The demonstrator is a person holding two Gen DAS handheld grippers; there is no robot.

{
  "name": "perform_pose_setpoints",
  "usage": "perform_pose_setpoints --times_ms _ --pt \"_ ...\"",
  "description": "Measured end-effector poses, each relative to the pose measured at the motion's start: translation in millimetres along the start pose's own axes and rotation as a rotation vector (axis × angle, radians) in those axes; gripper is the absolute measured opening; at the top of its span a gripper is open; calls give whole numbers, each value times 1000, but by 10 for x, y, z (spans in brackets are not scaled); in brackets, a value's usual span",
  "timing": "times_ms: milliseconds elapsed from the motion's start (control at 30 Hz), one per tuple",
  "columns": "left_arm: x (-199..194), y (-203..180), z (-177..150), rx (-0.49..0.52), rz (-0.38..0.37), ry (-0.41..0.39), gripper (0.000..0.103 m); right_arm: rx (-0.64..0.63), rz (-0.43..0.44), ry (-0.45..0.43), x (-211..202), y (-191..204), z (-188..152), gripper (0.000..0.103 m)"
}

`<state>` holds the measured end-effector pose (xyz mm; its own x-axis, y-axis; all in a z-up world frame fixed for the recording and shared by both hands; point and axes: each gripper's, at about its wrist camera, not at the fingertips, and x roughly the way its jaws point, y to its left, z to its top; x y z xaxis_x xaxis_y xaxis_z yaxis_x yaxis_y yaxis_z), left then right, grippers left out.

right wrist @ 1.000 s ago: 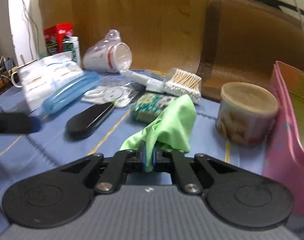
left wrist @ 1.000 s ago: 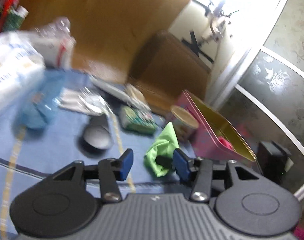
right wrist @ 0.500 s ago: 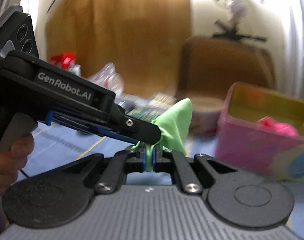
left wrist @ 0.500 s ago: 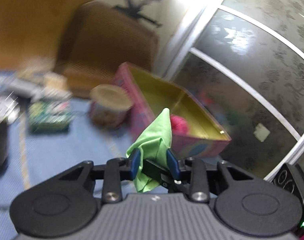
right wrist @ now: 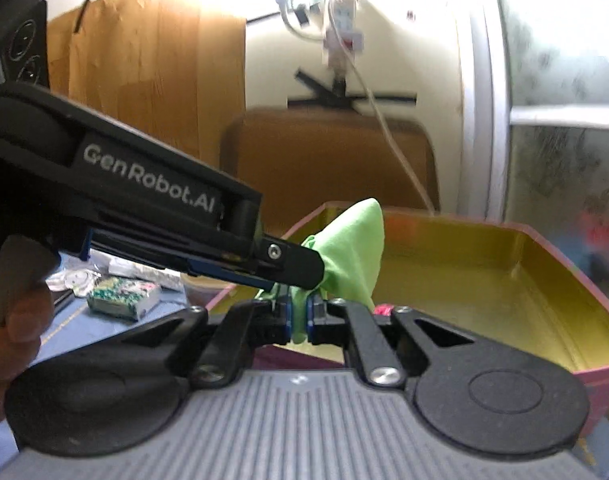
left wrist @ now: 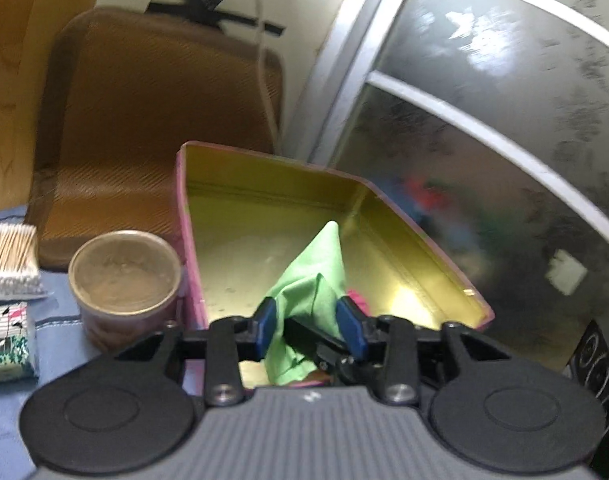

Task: Organize soft objects
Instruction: 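Lower the green cloth into the pink tin and release it, then grasp the blue plastic case with the left gripper and lift it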

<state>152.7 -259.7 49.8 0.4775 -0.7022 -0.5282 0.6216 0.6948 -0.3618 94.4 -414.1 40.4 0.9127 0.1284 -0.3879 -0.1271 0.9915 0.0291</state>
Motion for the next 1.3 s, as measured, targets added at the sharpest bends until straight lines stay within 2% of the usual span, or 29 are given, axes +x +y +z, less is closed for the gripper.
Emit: perform_pose_setpoints --times_ms 33,67,100,167,233,267,333,400,433,467,567,667,767,900,1000,1067,1100,1167,1300 --pt "12 13 -8 -5 16 2 39 8 -9 19 71 -31 15 14" --pt "-5 26 -16 -13 23 0 41 14 -18 35 135 -51 45 24" --pt "-25 45 -12 -22 22 -5 46 25 -15 60 189 -87 61 43" --pt "-111 77 -21 -39 21 -25 47 83 10 95 256 -198 102 65" --pt "-237 100 -19 -44 15 -52 47 125 8 110 297 -301 136 68" --pt "-320 113 -31 -43 14 -68 47 131 -26 109 306 -340 153 68" --pt "-526 165 -81 -41 21 -107 49 114 -172 78 277 -378 161 67" --pt "-798 278 -192 -43 41 -146 51 45 -344 8 224 -369 158 67" --pt "-957 364 -281 -44 56 -165 52 36 -393 -22 174 -362 152 67" --pt "-1087 439 -353 -43 77 -177 52 58 -404 -59 79 -367 146 67" --pt "-1474 715 -646 -40 212 -198 52 156 -299 -165 -192 -294 164 67" --pt "-1859 1085 -952 -95 365 -206 52 150 -159 -200 -274 20 269 67" --pt "-2182 1468 -1177 -163 506 -223 52 135 31 -144 -215 404 305 68" --pt "-2531 1871 -1421 -250 635 -277 52 90 230 5 46 1021 239 68" --pt "-2591 2109 -1545 -329 659 -298 50 32 333 97 254 1524 212 68" --pt "-2648 2145 -1547 -360 623 -373 52 14 401 155 426 1827 229 68" --pt "-2672 2136 -1562 -361 633 -417 53 26 449 192 523 1967 246 68" --pt "-2715 2150 -1597 -368 615 -453 53 74 523 265 762 2213 293 68" --pt "-2780 2200 -1643 -402 601 -515 53 174 583 396 1157 2542 280 72"
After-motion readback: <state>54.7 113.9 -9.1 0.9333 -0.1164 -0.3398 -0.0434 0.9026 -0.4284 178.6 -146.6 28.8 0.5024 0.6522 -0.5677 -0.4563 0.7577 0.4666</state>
